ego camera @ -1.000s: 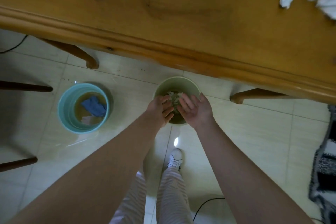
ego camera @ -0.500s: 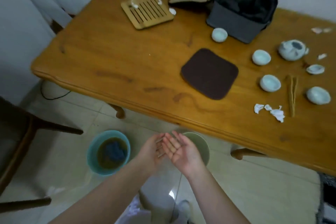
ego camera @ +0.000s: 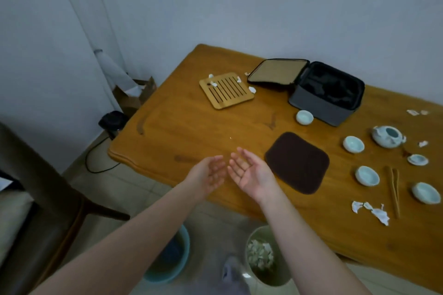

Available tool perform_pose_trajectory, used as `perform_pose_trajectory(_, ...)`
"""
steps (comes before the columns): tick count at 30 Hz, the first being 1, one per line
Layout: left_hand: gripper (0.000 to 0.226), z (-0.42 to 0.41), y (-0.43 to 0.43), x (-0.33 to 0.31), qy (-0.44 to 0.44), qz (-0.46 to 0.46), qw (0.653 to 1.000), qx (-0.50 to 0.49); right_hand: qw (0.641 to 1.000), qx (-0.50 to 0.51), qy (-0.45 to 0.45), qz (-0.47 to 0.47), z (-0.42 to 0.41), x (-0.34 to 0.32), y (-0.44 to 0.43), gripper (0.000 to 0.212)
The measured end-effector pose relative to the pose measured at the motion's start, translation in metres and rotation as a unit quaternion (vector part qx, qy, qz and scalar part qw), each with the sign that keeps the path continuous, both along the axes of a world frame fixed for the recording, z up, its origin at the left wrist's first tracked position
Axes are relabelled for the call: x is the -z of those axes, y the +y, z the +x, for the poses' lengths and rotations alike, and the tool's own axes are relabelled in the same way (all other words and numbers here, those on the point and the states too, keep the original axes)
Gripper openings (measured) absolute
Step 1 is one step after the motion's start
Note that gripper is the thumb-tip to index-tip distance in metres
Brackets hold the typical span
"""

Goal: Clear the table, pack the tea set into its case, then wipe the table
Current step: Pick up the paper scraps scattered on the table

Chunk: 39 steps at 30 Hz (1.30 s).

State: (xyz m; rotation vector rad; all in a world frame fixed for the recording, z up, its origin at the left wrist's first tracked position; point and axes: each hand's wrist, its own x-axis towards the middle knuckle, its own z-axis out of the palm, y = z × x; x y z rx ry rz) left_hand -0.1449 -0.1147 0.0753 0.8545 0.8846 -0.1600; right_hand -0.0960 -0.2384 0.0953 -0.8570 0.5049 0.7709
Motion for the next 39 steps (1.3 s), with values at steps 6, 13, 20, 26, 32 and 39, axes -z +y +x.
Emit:
perform_pose_trajectory(6, 0.018, 0.067, 0.017, -0.002, 0.014, 0.115, 0.992, 0.055, 0.999, 0.045, -0.025, -0.013, 0.073, -0.019, -0.006, 0.024)
perform_pose_trajectory(13, 0.018, 0.131, 0.053, 0.026, -0.009, 0.433, 0.875, 0.215, 0.998, 0.044, -0.033, -0.039, 0.138, -0.016, -0.01, 0.027)
perform_pose_trajectory(20, 0.018, 0.215, 0.101, 0.035, 0.017, 0.484, 0.843, 0.235, 0.996, 0.055, -0.005, -0.067, 0.179, 0.002, -0.005, 0.026)
perform_pose_trajectory(26, 0.027, 0.312, 0.151, 0.033, 0.026, 0.646, 0.698, 0.309, 0.992, 0.061, 0.015, -0.107, 0.209, 0.031, 0.009, 0.026)
perform_pose_trajectory(32, 0.038, 0.377, 0.168, 0.06, -0.015, 0.744, 0.559, 0.365, 0.988, 0.07, 0.024, -0.137, 0.24, 0.055, 0.044, 0.023)
perform_pose_trajectory(39, 0.023, 0.389, 0.177, 0.096, -0.072, 0.735, 0.608, 0.292, 0.929, 0.01, -0.171, -0.328, 0.259, 0.06, 0.103, 0.015)
